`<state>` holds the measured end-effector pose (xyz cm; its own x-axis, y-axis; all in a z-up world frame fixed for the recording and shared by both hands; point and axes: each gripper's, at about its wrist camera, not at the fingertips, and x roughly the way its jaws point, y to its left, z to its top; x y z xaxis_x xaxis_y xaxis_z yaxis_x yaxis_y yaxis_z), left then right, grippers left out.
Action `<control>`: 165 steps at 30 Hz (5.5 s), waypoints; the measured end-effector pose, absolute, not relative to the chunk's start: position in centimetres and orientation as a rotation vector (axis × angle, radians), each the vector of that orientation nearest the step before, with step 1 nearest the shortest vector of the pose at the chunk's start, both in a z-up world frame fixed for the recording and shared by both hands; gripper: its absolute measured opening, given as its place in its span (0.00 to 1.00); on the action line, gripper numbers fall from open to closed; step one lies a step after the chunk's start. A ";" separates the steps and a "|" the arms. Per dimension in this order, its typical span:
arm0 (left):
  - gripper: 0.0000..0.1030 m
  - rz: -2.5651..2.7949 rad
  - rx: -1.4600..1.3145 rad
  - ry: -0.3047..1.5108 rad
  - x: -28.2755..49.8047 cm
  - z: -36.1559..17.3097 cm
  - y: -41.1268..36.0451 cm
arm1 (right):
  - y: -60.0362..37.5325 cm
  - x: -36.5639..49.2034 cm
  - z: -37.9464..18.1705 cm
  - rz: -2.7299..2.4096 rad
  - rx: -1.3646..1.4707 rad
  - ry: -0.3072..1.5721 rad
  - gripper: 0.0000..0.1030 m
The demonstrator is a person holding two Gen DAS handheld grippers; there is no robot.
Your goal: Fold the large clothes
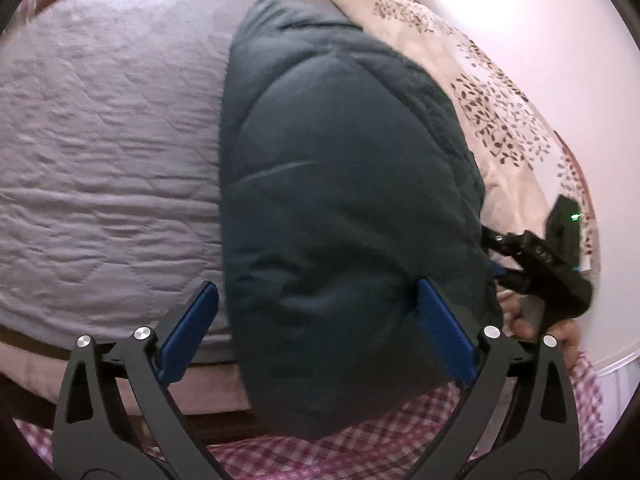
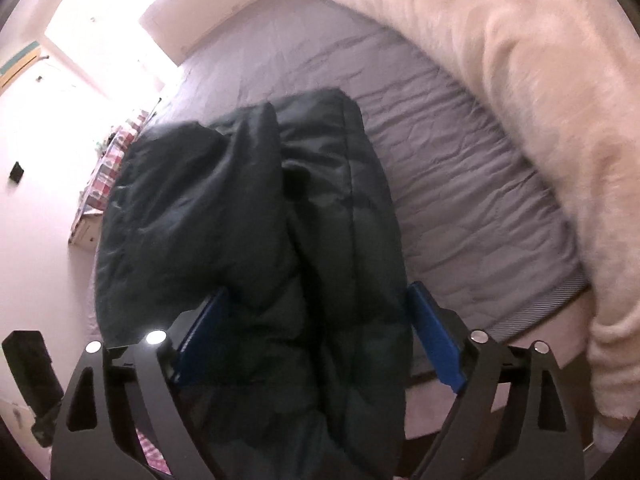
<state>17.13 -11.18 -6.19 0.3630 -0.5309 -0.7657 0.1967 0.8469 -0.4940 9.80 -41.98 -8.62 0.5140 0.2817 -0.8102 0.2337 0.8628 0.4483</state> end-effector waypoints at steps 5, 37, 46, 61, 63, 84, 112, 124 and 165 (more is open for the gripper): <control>0.96 -0.552 -0.367 1.141 17.9 -7.6 -11.5 | -42.3 10.1 -11.8 0.106 0.699 1.113 0.91; 0.77 -0.230 -0.230 0.842 25.8 -4.5 2.7 | -23.2 21.6 -10.7 0.346 0.604 1.041 0.55; 0.81 -0.145 -0.191 0.778 21.6 -1.8 3.1 | -25.5 20.9 -7.7 0.253 0.579 1.021 0.68; 0.81 -0.067 -0.209 0.775 13.4 -0.2 3.3 | -22.2 8.1 -0.7 0.165 0.133 0.769 0.42; 0.81 -0.055 -0.201 0.784 12.3 -0.3 2.9 | -21.6 7.0 -1.1 0.176 0.116 0.781 0.24; 0.81 -0.030 -0.134 0.904 7.9 -3.4 -0.2 | -20.5 9.5 -5.4 0.227 0.169 0.978 0.00; 0.81 -0.048 -0.068 0.956 6.3 -4.7 -1.9 | -16.1 -0.6 -8.9 0.157 0.013 1.019 0.00; 0.81 -0.055 -0.069 0.953 6.2 -4.6 -2.0 | -15.9 -0.7 -9.4 0.142 0.010 1.051 0.00; 0.81 -0.057 -0.050 0.936 6.1 -3.9 -2.2 | -16.2 -1.2 -8.3 0.123 0.001 1.006 0.67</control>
<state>6.11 -2.17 -3.88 0.5913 -0.0708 -0.8033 0.0277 0.9973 -0.0675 -1.17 -16.16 -8.33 0.5291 0.1037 -0.8422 -0.1025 0.9930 0.0579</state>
